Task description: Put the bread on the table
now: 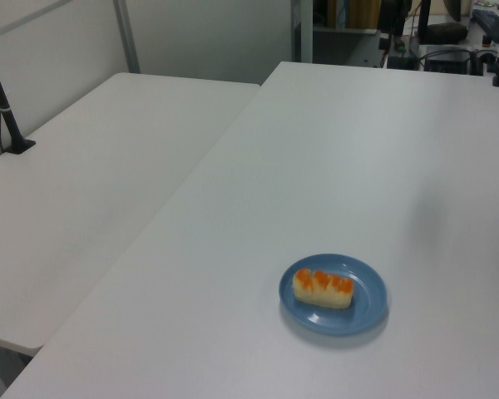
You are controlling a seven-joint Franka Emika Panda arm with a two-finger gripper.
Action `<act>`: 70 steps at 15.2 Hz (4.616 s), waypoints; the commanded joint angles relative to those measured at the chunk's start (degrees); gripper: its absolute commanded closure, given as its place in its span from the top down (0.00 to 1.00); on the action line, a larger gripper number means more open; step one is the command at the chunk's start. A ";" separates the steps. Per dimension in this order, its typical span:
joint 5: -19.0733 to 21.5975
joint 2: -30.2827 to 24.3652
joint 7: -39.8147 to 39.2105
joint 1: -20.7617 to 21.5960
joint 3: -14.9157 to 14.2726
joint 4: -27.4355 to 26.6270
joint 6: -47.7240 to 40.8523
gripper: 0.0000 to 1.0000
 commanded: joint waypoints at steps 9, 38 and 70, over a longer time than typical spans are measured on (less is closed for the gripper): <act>0.46 -0.66 -0.98 0.72 -0.21 -1.09 0.91 1.00; 2.48 6.97 16.47 11.17 14.98 -7.58 9.41 1.00; -5.43 28.70 35.49 21.99 18.69 -6.89 30.71 0.61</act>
